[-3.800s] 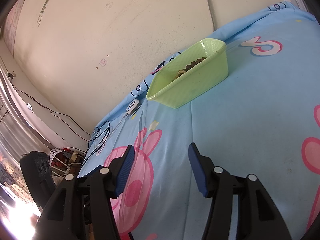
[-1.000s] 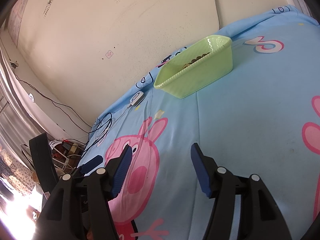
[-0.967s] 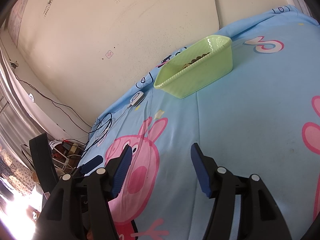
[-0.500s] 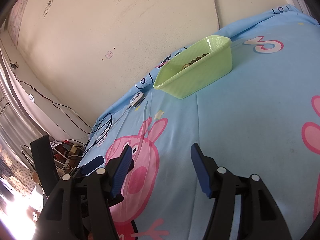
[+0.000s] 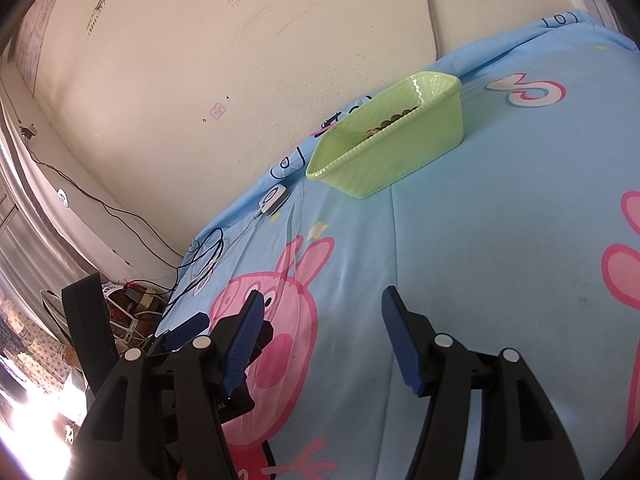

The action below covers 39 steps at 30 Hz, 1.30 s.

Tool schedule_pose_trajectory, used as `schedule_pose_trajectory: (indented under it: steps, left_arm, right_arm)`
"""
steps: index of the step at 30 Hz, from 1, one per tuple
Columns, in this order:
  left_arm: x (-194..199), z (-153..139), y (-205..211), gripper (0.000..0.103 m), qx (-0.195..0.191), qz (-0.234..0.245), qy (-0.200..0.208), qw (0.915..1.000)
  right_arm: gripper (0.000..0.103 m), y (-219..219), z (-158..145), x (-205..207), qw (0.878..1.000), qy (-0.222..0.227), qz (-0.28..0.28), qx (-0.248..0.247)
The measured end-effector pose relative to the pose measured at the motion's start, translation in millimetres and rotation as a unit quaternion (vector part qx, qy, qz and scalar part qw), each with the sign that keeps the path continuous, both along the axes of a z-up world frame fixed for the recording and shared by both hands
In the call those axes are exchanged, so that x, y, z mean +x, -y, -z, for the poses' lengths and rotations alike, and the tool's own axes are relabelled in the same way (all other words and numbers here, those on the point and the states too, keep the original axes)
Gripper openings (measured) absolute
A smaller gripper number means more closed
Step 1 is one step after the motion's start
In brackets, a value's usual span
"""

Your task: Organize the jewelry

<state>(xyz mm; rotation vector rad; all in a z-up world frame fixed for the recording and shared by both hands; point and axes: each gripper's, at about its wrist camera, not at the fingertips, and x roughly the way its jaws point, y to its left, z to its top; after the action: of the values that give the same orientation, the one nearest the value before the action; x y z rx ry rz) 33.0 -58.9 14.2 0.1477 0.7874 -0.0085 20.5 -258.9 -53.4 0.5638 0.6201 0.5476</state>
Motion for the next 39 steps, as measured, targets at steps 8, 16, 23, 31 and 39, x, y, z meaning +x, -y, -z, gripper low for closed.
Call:
schedule_pose_trajectory:
  steps: [8,16,23,31,39]
  left_arm:
    - [-0.4,0.4,1.2,0.097,0.0,0.0,0.0,1.0]
    - [-0.8,1.4,3.8,0.097,0.0,0.003,0.001,1.0]
    - [-0.7,0.8,6.5,0.097,0.001,0.006,0.001,1.0]
    - [-3.4,-2.2,5.0,0.097,-0.007,0.009,0.014,0.9998]
    - [0.5,0.4,3.5,0.097,-0.005,0.006,0.002,1.0]
  right_arm:
    - [0.039,1.5,-0.6,0.8,1.0,-0.001,0.002,0.001]
    - [0.039,1.5,-0.4,0.8,1.0,0.0,0.002,0.002]
    - [0.039,1.4,-0.4,1.0,1.0,0.0,0.002,0.002]
    - [0.039,1.4,-0.4,1.5,1.0,0.0,0.002,0.001]
    - [0.039,2.2,1.5,3.5,1.0,-0.002,0.003,0.001]
